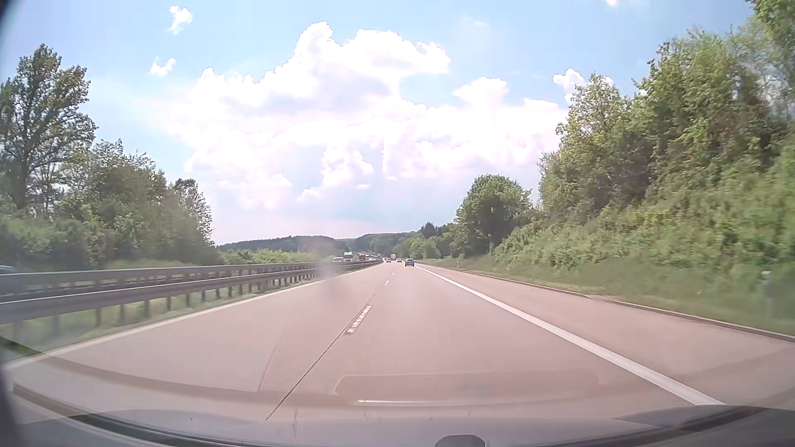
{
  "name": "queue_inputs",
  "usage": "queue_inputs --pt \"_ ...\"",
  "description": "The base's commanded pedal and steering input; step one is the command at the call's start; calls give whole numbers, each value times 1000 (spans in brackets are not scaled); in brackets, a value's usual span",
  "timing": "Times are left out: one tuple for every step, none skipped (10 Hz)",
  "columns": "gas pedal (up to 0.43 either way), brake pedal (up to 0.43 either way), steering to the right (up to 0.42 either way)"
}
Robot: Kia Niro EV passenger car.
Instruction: Follow the waypoints while adhering to traffic rules and regulations
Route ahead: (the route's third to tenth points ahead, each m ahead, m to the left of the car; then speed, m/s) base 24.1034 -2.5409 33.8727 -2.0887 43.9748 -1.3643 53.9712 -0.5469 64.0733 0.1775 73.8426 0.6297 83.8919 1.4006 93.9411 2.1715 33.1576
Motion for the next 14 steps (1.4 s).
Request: queue_inputs --pt "209 0 -4" --pt "197 0 -4" --pt "197 0 -4" --pt "197 0 -4" --pt "197 0 -4" --pt "197 0 -4" --pt "197 0 -5" --pt "197 0 -6" --pt "197 0 -7" --pt "197 0 -7" --pt "197 0 -7" --pt "197 0 -7" --pt "197 0 -7" --pt "197 0 -7"
